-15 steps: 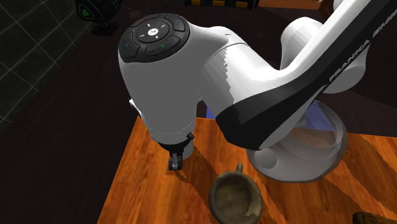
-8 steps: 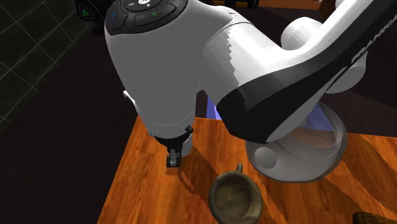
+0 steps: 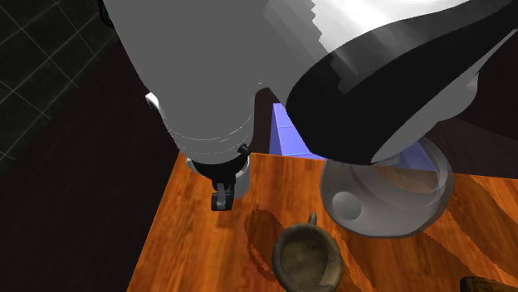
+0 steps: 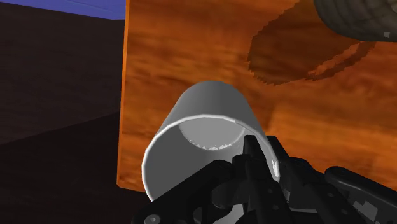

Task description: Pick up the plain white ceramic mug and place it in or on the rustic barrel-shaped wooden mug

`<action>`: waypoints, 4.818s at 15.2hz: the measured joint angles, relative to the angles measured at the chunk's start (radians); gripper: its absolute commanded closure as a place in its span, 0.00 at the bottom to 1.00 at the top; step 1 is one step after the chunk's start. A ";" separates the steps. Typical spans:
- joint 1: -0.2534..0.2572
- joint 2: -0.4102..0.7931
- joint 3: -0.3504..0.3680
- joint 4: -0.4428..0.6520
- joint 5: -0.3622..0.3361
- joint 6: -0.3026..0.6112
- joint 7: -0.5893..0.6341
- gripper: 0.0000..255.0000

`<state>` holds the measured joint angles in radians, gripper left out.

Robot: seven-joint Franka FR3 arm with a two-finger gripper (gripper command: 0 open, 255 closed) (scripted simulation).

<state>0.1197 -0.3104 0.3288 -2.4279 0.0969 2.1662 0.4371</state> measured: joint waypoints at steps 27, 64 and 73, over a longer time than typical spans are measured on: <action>0.063 -0.111 0.082 0.221 0.050 -0.319 0.142 1.00; 0.128 -0.075 0.250 0.067 0.104 -0.114 0.321 0.00; 0.130 -0.113 0.223 0.163 0.104 -0.247 0.314 0.00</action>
<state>0.2492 -0.4234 0.5518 -2.2646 0.2006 1.9193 0.7514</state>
